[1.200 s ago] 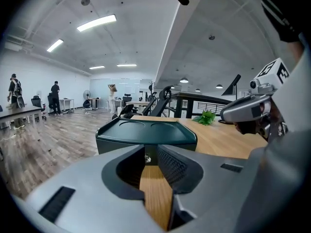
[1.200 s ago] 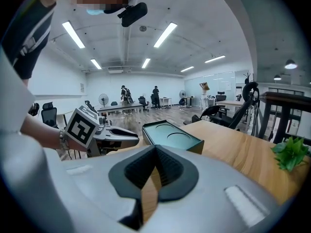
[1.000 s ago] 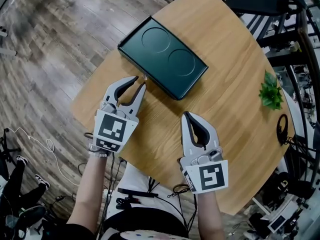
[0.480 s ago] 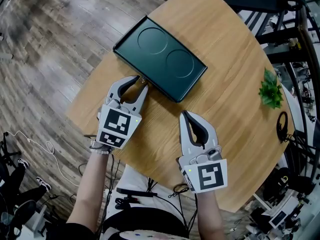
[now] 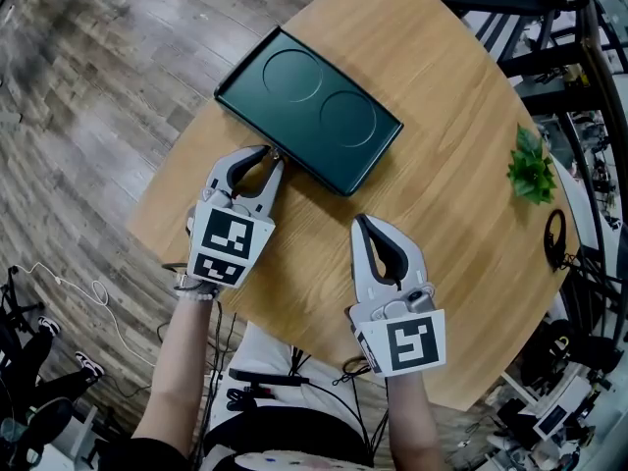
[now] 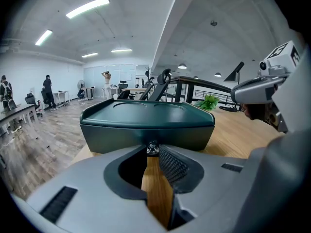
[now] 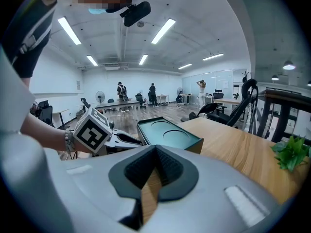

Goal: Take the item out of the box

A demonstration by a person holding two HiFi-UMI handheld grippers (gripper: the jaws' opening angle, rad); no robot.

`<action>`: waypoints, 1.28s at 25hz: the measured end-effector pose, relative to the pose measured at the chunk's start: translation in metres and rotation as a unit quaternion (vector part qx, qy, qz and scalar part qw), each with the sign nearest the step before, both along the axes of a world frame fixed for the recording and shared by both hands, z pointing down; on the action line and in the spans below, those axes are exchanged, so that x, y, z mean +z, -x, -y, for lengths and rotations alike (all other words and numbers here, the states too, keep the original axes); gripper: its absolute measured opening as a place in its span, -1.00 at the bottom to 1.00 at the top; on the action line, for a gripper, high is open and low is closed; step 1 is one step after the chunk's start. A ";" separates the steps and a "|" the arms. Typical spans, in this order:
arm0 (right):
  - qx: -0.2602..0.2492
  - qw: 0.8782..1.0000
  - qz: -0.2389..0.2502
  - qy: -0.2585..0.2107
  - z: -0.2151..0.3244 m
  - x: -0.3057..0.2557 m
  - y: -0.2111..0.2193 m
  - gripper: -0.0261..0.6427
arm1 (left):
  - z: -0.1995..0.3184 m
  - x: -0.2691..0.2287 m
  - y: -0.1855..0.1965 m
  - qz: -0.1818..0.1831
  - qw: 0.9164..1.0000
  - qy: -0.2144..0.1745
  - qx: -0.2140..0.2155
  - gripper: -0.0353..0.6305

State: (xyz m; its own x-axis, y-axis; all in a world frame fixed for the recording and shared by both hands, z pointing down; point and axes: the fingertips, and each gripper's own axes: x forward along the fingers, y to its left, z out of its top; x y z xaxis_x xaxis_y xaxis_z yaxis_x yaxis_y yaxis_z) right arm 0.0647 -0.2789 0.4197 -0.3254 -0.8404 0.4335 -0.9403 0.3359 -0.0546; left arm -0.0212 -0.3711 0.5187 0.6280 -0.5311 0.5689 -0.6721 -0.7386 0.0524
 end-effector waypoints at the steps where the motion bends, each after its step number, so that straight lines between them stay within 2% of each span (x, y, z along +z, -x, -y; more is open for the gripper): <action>1: 0.000 1.000 0.000 -0.001 0.000 -0.001 0.000 -0.89 | 0.000 0.000 -0.001 0.001 1.000 -0.001 0.000 -0.65; 32: -0.037 0.999 0.005 -0.008 -0.010 -0.003 0.024 -0.89 | -0.037 0.002 0.032 0.022 0.999 0.008 -0.023 -0.66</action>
State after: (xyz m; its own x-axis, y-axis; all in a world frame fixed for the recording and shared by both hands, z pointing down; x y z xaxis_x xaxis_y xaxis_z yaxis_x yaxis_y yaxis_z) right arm 0.0405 -0.2687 0.4170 -0.3912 -0.8203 0.4171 -0.9124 0.4051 -0.0591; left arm -0.0535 -0.3337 0.5208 0.5767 -0.5493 0.6047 -0.7078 -0.7056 0.0341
